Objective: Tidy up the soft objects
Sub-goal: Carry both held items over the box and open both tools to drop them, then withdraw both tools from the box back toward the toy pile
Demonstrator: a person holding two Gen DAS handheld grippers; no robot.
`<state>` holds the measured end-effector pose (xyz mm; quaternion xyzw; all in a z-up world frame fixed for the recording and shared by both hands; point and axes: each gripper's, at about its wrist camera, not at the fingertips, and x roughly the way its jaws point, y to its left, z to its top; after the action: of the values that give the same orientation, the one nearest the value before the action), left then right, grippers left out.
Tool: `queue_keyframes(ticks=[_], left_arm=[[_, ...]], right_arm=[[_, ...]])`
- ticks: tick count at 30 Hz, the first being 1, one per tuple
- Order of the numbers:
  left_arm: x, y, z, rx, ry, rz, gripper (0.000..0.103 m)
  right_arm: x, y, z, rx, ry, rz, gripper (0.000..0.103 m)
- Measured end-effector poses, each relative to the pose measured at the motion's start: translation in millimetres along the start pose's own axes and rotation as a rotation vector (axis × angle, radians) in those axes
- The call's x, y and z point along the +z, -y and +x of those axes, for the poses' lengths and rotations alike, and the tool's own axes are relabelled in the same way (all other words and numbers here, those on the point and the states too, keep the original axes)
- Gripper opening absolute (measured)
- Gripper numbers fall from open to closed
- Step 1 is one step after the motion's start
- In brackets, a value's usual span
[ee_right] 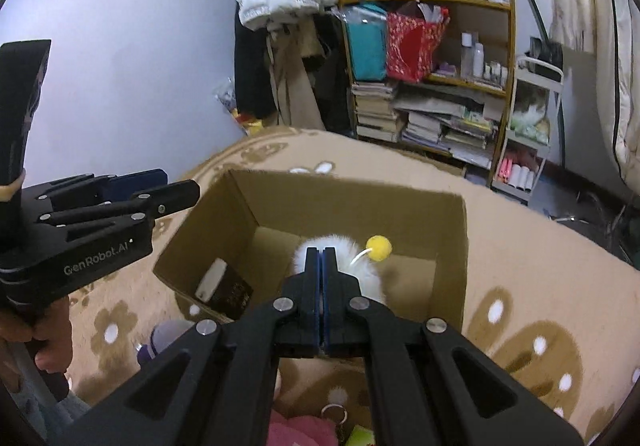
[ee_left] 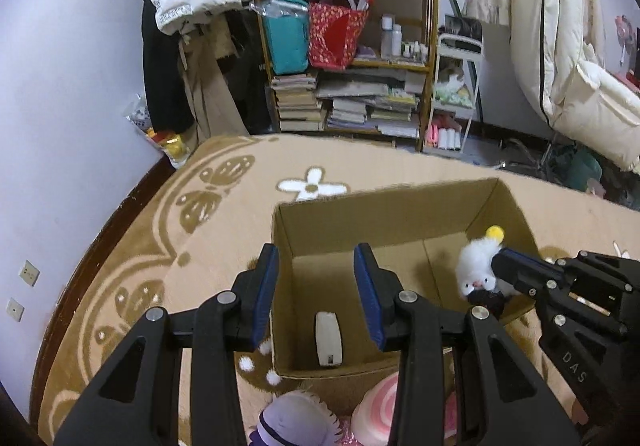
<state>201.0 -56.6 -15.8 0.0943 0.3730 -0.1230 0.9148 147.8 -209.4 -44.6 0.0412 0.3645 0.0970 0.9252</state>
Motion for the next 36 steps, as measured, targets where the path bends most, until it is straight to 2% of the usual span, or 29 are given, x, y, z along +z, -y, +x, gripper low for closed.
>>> queue_keyframes(ticks=[5, 9, 11, 12, 13, 15, 18, 19, 22, 25, 32, 36], left_arm=[[-10, 4, 11, 0.012, -0.045, 0.022, 0.04], [-15, 5, 9, 0.025, -0.057, 0.039, 0.059], [-15, 4, 2, 0.025, -0.041, 0.031, 0.06], [-15, 3, 0, 0.022, -0.038, 0.027, 0.061], [-14, 1, -4, 0.016, -0.038, 0.019, 0.065], [-12, -2, -8, 0.016, -0.038, 0.01, 0.074], [-10, -6, -21, 0.037, -0.009, 0.014, 0.086], [-10, -7, -25, 0.047, -0.001, 0.017, 0.092], [-10, -9, -39, 0.064, 0.017, 0.023, 0.098], [-10, -10, -54, 0.063, 0.025, 0.041, 0.099], [-16, -12, -90, 0.072, 0.058, 0.051, 0.103], [-23, -15, -98, 0.071, 0.049, 0.041, 0.103]], right_arm=[[-3, 2, 2, -0.012, -0.014, 0.006, 0.002], [-4, 0, -4, -0.051, 0.005, -0.007, 0.006], [-3, 1, -8, -0.051, 0.009, 0.0, 0.012], [-3, 2, -11, -0.046, 0.011, 0.006, 0.022], [-3, 2, -13, -0.043, 0.015, 0.01, 0.039], [-3, 1, -20, -0.04, 0.034, 0.018, 0.058], [-3, -1, -28, -0.03, 0.033, 0.01, 0.062], [-3, -2, -29, -0.034, 0.029, 0.009, 0.069], [-5, -3, -39, -0.023, 0.036, 0.025, 0.091], [-8, -7, -49, -0.023, 0.05, 0.032, 0.101], [-16, -20, -70, -0.017, 0.064, 0.008, 0.103], [-22, -23, -78, -0.015, 0.064, 0.021, 0.103]])
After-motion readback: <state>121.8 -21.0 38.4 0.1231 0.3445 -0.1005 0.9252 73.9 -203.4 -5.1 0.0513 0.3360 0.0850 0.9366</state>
